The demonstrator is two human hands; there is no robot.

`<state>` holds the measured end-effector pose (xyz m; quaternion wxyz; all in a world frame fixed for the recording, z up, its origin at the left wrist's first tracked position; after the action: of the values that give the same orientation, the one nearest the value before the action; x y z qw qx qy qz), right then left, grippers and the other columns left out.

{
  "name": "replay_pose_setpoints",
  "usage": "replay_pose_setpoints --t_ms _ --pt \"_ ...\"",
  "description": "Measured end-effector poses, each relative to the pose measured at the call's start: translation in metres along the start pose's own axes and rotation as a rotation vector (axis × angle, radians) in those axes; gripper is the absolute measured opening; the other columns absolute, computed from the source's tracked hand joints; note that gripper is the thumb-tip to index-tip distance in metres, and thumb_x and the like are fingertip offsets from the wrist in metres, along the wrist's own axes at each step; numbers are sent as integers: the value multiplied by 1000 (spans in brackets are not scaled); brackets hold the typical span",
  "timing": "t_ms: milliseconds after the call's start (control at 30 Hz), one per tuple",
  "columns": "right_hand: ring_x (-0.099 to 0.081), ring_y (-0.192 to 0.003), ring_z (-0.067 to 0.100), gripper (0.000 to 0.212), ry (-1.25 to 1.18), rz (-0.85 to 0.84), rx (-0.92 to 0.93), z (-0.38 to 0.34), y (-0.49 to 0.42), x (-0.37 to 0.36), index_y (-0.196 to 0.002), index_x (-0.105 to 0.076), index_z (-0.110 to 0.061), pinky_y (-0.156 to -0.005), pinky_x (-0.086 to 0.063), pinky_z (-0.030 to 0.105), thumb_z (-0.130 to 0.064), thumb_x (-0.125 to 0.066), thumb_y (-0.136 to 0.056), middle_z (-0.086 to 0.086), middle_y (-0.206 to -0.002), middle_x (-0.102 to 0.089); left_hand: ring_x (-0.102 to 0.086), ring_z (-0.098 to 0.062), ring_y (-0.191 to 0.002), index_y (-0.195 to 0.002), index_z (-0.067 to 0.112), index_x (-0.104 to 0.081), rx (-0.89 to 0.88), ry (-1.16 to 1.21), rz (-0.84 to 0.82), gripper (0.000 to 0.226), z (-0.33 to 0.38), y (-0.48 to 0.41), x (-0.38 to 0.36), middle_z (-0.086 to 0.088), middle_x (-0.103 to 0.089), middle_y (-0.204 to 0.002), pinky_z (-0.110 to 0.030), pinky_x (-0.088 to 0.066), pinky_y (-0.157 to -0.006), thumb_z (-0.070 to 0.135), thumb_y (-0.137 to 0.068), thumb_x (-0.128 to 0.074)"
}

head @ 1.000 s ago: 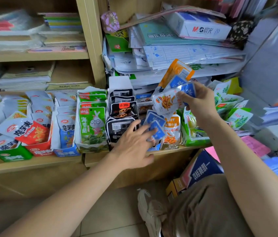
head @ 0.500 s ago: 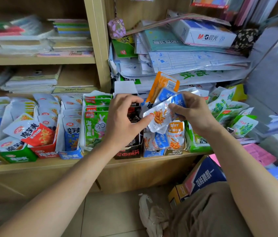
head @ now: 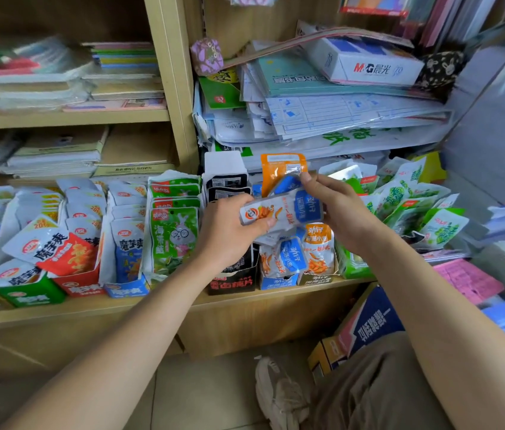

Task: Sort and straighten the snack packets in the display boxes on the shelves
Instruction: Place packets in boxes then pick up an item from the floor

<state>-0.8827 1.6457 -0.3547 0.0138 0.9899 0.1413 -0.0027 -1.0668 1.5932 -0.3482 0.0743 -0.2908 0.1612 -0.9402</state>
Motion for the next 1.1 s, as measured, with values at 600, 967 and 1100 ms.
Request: replay_pose_setpoints --t_ms 600,967,1100 --pt "-62 -67 -5 26 618 -65 163 13 -12 25 -104 -72 -14 -66 -51 18 -17 -83 -80 -2 -87 -71 -70 -4 -77 -101 15 -74 230 84 227 17 -26 1 20 8 -75 -89 -24 -51 -61 22 -86 -79" --pt "-66 -99 13 62 356 44 285 4 -12 32 -143 -52 -27 -79 -60 29 -17 -77 -87 -3 -131 -60 -70 -21 -87 -115 23 -74 -13 -399 100 25 22 -29 -8 1 -77 -101 -40 -58 -71 27 -91 -70" --pt "-60 -108 14 66 532 42 366 5 -23 17 -146 -48 -31 -81 -57 23 -18 -76 -88 -2 -135 -54 -70 -24 -94 -115 26 -74 -58 -495 97 27 34 -41 -9 -1 -77 -104 -39 -58 -81 22 -88 -74"
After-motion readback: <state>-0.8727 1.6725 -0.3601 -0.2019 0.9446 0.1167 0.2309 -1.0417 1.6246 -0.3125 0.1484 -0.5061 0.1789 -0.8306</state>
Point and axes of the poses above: each hand's wrist, its own y-axis away from the middle knuckle, its own x-axis out of the back of the hand, z = x × y, the point moved 9 cm from there along -y, towards the middle knuckle
